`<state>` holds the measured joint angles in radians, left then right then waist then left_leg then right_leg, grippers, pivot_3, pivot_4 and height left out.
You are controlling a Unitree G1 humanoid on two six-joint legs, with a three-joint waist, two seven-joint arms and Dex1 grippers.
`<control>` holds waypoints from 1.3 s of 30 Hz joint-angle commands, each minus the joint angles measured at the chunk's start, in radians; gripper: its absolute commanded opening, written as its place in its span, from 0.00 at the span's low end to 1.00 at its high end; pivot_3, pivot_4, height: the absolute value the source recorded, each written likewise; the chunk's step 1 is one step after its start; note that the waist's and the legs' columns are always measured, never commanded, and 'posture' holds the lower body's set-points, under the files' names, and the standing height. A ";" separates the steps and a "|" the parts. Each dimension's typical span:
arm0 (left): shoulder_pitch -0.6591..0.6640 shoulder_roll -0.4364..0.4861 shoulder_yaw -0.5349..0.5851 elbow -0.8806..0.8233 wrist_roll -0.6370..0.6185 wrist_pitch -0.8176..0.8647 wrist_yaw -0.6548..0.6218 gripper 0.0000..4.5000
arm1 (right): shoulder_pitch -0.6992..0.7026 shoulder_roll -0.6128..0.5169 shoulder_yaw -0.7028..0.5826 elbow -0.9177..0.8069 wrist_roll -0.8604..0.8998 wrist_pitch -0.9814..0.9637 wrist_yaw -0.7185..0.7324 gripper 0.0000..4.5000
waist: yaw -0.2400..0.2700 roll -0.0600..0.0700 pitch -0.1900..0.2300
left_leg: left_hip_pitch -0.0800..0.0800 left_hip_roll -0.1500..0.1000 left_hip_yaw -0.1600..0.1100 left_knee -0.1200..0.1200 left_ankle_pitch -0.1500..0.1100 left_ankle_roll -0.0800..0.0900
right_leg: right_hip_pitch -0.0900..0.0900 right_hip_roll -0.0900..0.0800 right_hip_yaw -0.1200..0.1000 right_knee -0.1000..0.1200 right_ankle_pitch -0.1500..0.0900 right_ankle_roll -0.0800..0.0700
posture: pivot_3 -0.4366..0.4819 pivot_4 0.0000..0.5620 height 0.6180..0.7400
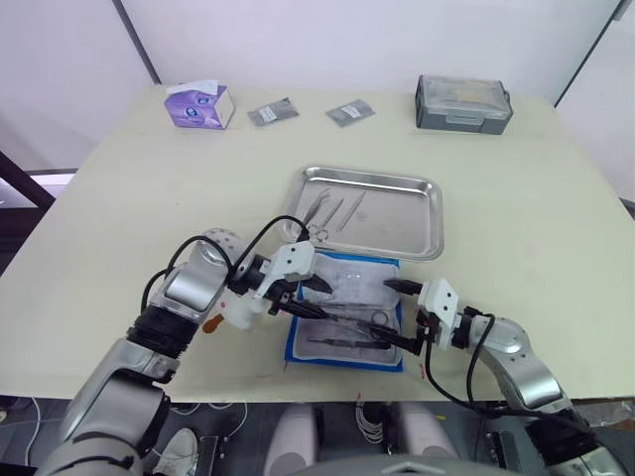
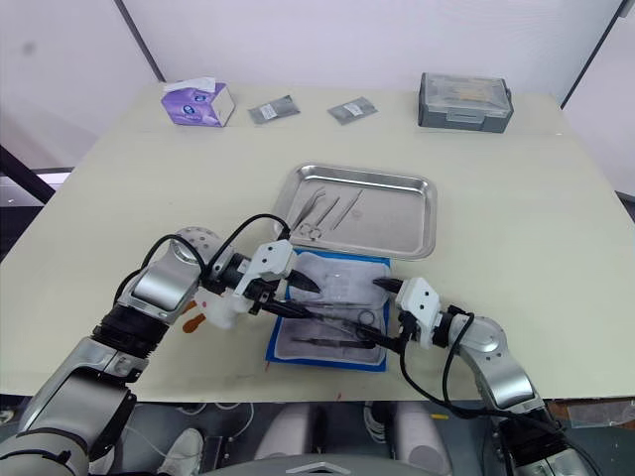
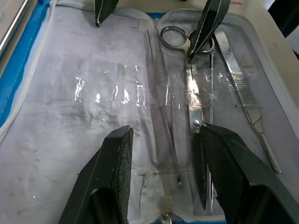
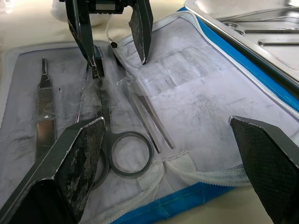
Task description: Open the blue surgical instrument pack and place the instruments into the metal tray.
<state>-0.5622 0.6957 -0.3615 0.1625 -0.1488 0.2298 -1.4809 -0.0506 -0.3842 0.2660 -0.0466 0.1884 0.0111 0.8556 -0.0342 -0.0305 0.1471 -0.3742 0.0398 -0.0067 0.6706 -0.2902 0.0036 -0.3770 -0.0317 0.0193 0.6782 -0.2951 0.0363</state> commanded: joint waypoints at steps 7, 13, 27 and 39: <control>0.018 -0.022 0.012 -0.003 0.005 -0.029 0.027 0.54 | 0.036 -0.001 0.041 0.075 -0.041 0.050 -0.011 1.00 | 0.000 0.000 0.000 | 0.000 0.000 0.000 0.000 0.000 0.000 | 0.000 0.000 0.000 0.000 0.000 0.000 | 0.48 0.27 1.00; 0.017 -0.007 -0.002 0.022 0.033 -0.071 0.020 0.15 | 0.032 0.001 0.041 0.080 -0.038 0.049 -0.008 1.00 | -0.001 0.000 0.000 | 0.000 0.000 0.000 0.000 0.000 0.000 | 0.000 0.000 0.000 0.000 0.000 0.000 | 0.48 0.27 1.00; 0.013 -0.031 0.000 0.017 0.016 -0.040 0.014 0.01 | 0.033 0.008 0.037 0.084 -0.038 0.049 -0.014 1.00 | -0.001 0.000 0.000 | 0.000 0.000 0.000 0.000 0.000 0.000 | 0.000 0.000 0.000 0.000 0.000 0.000 | 0.48 0.27 1.00; 0.004 0.009 0.020 0.041 0.028 -0.067 0.004 0.01 | 0.036 0.007 0.037 0.080 -0.038 0.050 -0.014 1.00 | -0.003 0.000 0.000 | 0.000 0.000 0.000 0.000 0.000 0.000 | 0.000 0.000 0.000 0.000 0.000 0.000 | 0.48 0.27 1.00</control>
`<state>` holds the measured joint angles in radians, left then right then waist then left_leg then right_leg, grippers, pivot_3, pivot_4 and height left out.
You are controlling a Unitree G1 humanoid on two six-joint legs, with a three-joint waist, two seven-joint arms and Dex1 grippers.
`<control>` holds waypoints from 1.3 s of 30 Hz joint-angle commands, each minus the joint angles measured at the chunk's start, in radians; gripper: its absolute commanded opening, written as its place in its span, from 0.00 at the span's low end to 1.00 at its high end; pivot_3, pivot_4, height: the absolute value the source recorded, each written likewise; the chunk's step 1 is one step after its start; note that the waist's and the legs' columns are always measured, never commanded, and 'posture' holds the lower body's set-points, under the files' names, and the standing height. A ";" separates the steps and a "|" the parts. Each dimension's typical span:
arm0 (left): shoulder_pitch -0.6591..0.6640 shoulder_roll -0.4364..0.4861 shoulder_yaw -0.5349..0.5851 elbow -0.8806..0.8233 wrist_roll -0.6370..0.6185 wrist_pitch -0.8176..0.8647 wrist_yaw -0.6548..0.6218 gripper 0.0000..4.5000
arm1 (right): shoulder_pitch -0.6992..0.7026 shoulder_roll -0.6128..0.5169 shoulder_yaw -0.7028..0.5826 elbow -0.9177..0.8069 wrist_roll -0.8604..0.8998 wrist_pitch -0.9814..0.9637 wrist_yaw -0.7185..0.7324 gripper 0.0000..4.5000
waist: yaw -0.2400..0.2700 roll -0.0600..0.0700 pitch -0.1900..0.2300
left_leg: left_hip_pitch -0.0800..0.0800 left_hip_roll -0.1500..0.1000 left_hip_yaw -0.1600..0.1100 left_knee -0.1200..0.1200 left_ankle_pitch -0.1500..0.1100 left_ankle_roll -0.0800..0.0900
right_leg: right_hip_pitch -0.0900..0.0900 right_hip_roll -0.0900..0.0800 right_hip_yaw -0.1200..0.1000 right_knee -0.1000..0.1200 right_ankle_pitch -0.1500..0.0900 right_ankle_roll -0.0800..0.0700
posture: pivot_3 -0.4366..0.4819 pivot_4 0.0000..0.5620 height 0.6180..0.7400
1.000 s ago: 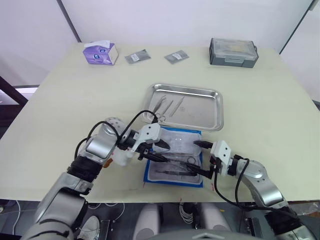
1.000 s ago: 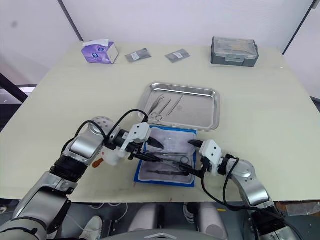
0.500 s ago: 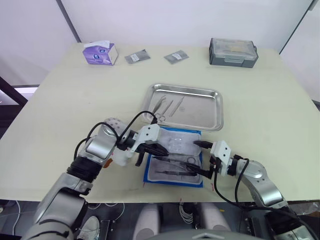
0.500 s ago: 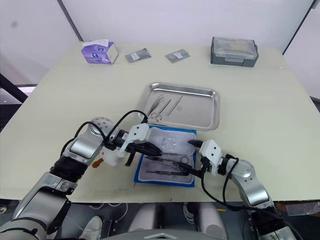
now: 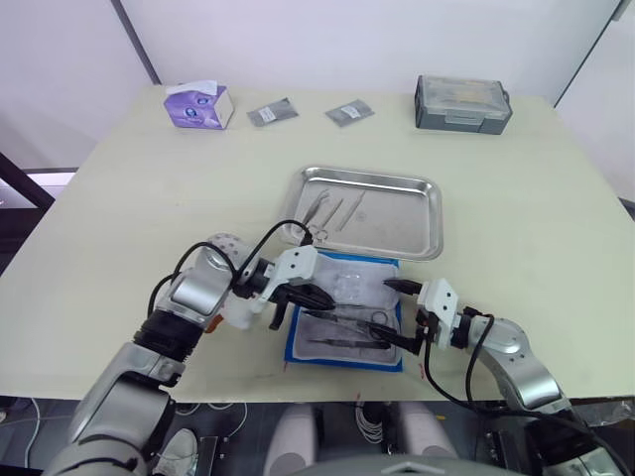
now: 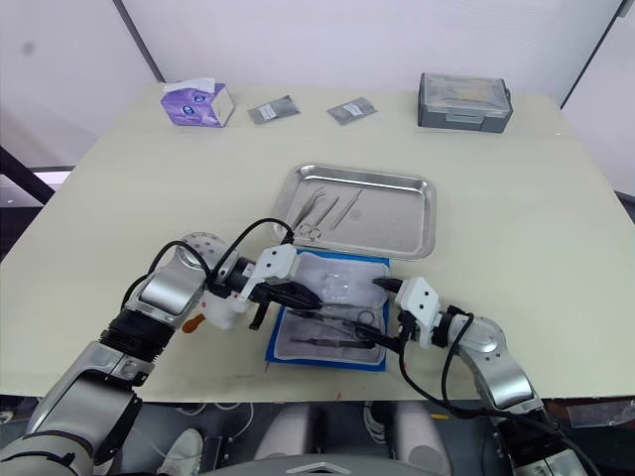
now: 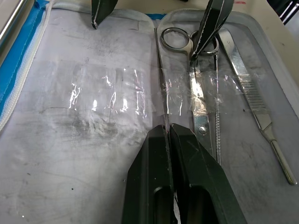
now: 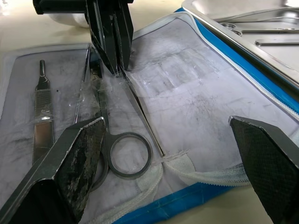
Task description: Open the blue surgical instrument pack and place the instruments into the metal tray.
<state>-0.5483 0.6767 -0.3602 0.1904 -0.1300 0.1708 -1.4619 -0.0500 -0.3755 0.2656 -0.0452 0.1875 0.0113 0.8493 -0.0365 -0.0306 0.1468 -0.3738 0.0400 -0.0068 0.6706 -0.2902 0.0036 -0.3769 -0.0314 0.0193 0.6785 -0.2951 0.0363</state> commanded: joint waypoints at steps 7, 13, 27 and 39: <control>-0.016 0.041 0.019 0.021 0.003 -0.006 -0.025 0.01 | 0.031 -0.002 0.039 0.082 -0.036 0.049 -0.005 1.00 | -0.001 0.000 0.000 | 0.000 0.000 0.000 0.000 0.000 0.000 | 0.000 0.000 0.000 0.000 0.000 0.000 | 0.48 0.27 1.00; -0.015 0.047 0.013 0.008 -0.007 0.030 -0.040 0.15 | 0.032 -0.002 0.038 0.080 -0.035 0.051 -0.007 1.00 | -0.001 0.000 0.000 | 0.000 0.000 0.000 0.000 0.000 0.000 | 0.000 0.000 0.000 0.000 0.000 0.000 | 0.48 0.27 1.00; -0.014 0.003 0.009 0.007 0.003 0.001 -0.004 0.51 | 0.035 -0.001 0.039 0.077 -0.036 0.051 -0.009 1.00 | 0.000 0.000 0.000 | 0.000 0.000 0.000 0.000 0.000 0.000 | 0.000 0.000 0.000 0.000 0.000 0.000 | 0.48 0.27 1.00; -0.008 -0.030 -0.011 -0.011 0.005 0.012 -0.011 0.39 | 0.038 0.003 0.041 0.076 -0.036 0.050 -0.014 1.00 | 0.000 0.000 0.000 | 0.000 0.000 0.000 0.000 0.000 0.000 | 0.000 0.000 0.000 0.000 0.000 0.000 | 0.48 0.27 1.00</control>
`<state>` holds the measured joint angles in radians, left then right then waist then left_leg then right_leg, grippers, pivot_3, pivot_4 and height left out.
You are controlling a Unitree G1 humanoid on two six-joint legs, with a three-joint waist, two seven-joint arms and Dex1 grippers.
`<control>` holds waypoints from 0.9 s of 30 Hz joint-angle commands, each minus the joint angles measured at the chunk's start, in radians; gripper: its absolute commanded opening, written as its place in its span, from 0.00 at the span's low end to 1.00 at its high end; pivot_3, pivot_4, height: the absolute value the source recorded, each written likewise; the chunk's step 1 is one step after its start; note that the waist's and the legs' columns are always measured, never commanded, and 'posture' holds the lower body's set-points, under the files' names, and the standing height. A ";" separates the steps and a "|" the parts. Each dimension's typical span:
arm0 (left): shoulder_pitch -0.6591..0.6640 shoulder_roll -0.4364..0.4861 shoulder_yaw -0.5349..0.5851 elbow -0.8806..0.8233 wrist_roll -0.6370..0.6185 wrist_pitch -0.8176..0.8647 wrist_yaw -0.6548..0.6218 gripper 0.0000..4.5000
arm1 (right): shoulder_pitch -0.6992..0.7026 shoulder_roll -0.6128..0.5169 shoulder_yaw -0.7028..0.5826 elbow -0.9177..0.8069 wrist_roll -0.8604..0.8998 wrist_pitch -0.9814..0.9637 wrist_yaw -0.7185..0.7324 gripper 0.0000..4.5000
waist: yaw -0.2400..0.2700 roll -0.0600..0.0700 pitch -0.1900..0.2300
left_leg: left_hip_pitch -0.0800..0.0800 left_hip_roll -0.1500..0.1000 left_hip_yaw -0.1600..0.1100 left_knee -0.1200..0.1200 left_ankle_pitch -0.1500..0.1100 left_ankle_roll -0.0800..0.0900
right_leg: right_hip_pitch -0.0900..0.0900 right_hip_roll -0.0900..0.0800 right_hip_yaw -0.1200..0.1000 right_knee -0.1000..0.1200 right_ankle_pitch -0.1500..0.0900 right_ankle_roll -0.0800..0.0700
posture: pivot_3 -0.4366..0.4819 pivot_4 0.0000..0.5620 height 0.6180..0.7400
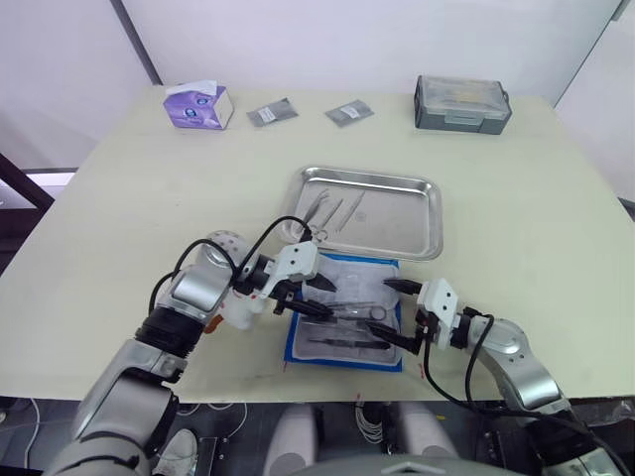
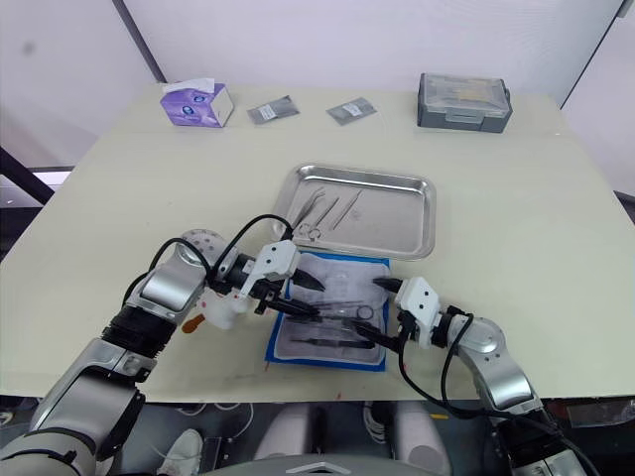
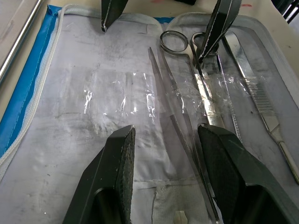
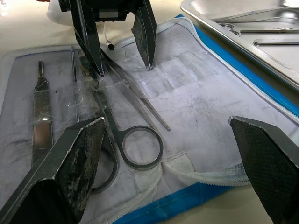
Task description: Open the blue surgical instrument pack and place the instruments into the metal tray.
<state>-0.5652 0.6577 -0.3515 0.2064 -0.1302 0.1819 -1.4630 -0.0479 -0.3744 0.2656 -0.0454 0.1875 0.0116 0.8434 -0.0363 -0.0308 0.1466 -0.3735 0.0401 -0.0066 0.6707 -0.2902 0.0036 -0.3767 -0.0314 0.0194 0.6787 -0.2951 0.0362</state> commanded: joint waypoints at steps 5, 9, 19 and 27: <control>0.009 -0.013 -0.024 -0.027 0.010 -0.003 -0.016 0.00 | 0.035 0.002 0.042 0.077 -0.037 0.049 -0.007 1.00 | 0.000 0.000 0.000 | 0.000 0.000 0.000 0.000 0.000 0.000 | 0.000 0.000 0.000 0.000 0.000 0.000 | 0.48 0.27 1.00; 0.007 -0.011 -0.025 -0.027 0.010 -0.003 -0.025 0.00 | 0.034 0.003 0.043 0.079 -0.039 0.048 -0.007 1.00 | 0.000 0.000 0.000 | 0.000 0.000 0.000 0.000 0.000 0.000 | 0.000 0.000 0.000 0.000 0.000 0.000 | 0.48 0.27 1.00; -0.110 -0.003 -0.048 -0.027 0.014 0.127 -0.091 0.00 | 0.029 0.005 0.043 0.085 -0.039 0.048 -0.004 1.00 | -0.002 0.000 0.000 | 0.000 0.000 0.000 0.000 0.000 0.000 | 0.000 0.001 0.000 0.000 0.000 0.000 | 0.48 0.27 1.00; -0.156 0.030 -0.093 -0.078 0.039 0.244 -0.099 0.00 | 0.027 0.008 0.043 0.087 -0.040 0.047 -0.003 1.00 | -0.004 0.000 0.000 | 0.000 0.000 0.000 0.000 0.000 0.000 | 0.000 0.001 0.000 0.000 0.000 0.000 | 0.48 0.27 1.00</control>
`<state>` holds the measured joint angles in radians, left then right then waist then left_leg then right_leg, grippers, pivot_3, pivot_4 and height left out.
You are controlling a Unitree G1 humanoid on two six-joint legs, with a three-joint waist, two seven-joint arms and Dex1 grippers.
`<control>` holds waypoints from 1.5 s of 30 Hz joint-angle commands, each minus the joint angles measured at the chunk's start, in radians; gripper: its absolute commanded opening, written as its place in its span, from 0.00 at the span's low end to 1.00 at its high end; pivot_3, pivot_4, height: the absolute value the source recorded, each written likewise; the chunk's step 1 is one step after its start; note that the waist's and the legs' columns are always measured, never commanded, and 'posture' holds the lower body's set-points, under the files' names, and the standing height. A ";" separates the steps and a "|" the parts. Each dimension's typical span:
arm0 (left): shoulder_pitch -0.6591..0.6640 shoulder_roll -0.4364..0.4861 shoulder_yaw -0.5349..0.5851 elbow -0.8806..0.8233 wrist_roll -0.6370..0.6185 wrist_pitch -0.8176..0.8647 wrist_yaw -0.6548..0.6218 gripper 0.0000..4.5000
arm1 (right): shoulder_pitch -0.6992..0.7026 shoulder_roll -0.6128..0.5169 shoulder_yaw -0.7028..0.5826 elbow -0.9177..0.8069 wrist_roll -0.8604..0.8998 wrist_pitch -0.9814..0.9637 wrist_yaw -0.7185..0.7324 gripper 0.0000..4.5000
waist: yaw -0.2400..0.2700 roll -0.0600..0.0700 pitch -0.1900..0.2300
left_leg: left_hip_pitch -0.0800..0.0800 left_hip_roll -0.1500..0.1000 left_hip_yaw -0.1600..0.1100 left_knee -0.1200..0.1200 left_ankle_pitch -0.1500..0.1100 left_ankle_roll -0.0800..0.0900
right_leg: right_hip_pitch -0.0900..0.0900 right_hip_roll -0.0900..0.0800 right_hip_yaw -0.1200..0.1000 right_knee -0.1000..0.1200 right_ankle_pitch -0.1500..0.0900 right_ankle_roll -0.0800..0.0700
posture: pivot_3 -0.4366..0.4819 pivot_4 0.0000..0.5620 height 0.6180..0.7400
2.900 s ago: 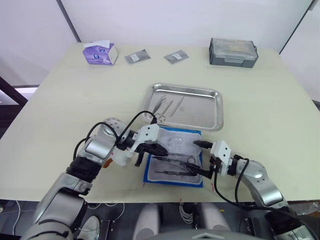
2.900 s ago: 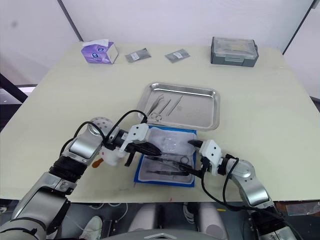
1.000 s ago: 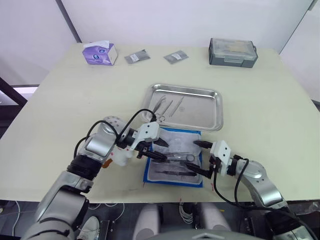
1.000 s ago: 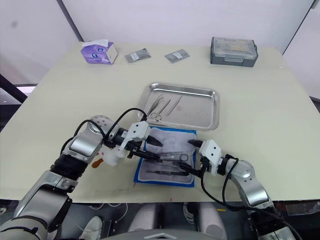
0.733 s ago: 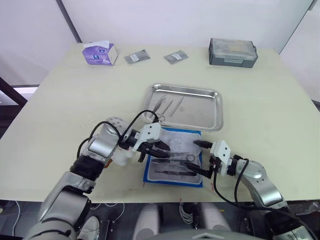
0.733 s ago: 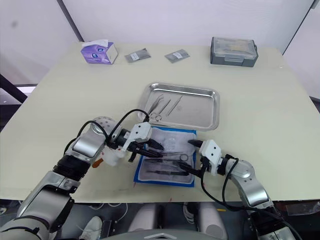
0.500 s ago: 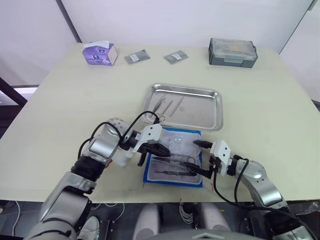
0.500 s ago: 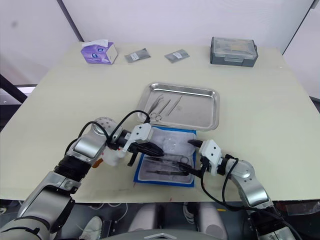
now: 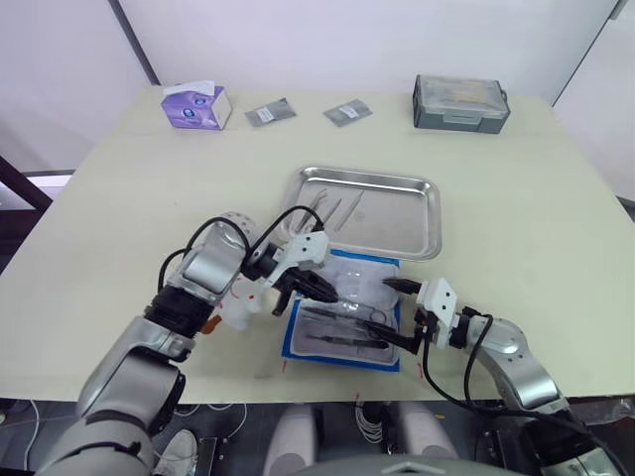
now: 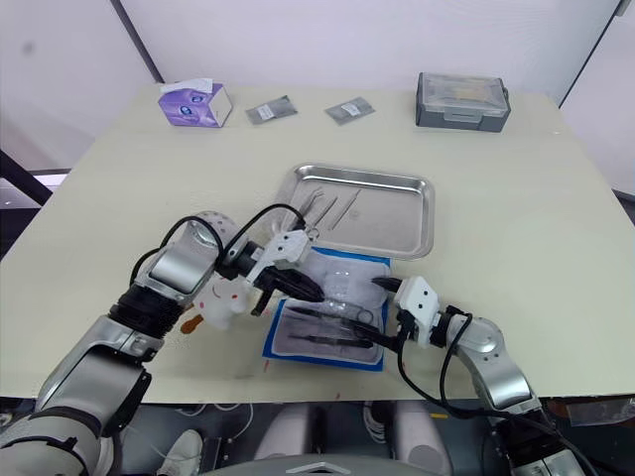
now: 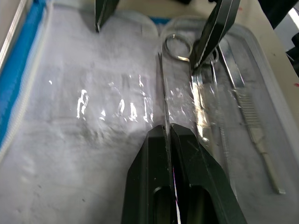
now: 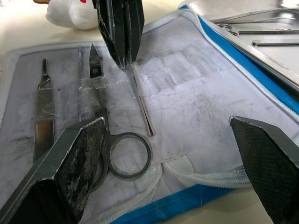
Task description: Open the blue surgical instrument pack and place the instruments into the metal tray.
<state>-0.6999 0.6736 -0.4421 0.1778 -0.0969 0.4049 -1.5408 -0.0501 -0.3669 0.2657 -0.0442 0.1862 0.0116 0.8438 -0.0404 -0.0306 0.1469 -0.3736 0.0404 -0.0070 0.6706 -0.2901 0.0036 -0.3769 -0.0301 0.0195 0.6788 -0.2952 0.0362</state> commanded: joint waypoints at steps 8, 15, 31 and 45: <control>-0.032 0.039 -0.002 -0.075 0.012 0.050 -0.025 0.00 | 0.028 0.003 0.044 0.089 -0.038 0.046 -0.003 1.00 | 0.000 0.000 0.000 | 0.000 0.000 0.000 0.000 0.000 0.000 | 0.000 0.000 0.000 0.000 0.000 0.000 | 0.48 0.27 1.00; -0.021 0.098 0.015 -0.096 -0.010 0.052 -0.063 0.00 | 0.028 0.004 0.043 0.090 -0.037 0.046 -0.003 1.00 | -0.001 0.000 0.000 | 0.000 0.000 0.000 0.000 0.000 0.000 | 0.000 0.000 0.000 0.000 0.000 0.000 | 0.48 0.27 1.00; -0.034 0.247 -0.010 -0.107 -0.096 0.034 -0.074 0.00 | 0.023 0.006 0.044 0.094 -0.035 0.047 0.002 1.00 | -0.001 0.000 0.000 | 0.000 0.001 0.000 0.000 0.000 0.000 | 0.000 0.000 0.000 0.000 0.000 0.000 | 0.48 0.27 1.00; -0.075 0.376 -0.042 -0.104 -0.210 0.003 -0.074 0.00 | 0.024 0.007 0.043 0.096 -0.034 0.044 0.005 1.00 | -0.002 0.000 0.000 | 0.000 0.001 0.000 0.000 0.000 0.000 | 0.000 0.001 0.000 0.000 0.000 0.000 | 0.48 0.27 1.00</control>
<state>-0.7461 0.9961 -0.4851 0.0976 -0.2662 0.4284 -1.5595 -0.0555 -0.3609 0.2665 -0.0386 0.1858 0.0115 0.8486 -0.0426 -0.0307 0.1473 -0.3735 0.0416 -0.0067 0.6706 -0.2901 0.0036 -0.3776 -0.0290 0.0200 0.6792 -0.2954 0.0358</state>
